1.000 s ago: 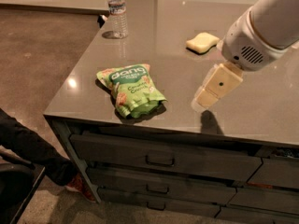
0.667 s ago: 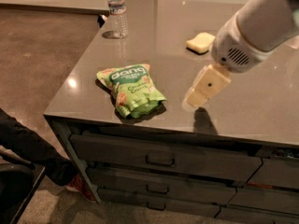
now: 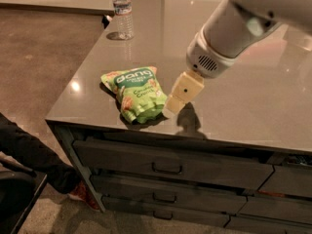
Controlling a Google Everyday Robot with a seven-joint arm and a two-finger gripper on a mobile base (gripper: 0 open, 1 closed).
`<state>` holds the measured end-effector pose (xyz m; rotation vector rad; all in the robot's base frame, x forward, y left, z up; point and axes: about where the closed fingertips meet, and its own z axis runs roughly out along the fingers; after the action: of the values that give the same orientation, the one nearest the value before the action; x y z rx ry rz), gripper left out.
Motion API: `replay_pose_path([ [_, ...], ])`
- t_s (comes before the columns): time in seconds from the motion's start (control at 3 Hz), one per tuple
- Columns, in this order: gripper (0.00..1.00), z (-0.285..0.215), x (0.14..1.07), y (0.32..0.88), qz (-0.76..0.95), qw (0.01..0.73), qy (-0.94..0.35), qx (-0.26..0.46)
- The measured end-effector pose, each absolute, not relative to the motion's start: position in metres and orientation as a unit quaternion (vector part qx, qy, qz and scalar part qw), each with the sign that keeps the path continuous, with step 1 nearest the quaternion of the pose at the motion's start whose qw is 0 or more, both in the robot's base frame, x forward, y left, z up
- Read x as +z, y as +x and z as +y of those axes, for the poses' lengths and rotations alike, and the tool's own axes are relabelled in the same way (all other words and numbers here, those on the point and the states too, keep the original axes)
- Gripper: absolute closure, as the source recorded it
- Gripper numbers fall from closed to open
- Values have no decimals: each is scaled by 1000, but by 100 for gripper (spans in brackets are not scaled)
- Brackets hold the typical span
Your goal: Pick green rice chip bag
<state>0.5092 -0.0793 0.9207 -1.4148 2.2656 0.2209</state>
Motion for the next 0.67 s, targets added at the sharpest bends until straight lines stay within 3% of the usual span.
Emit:
replay_pose_path([
  [0.67,0,-53,880,533,850,194,-482,90],
])
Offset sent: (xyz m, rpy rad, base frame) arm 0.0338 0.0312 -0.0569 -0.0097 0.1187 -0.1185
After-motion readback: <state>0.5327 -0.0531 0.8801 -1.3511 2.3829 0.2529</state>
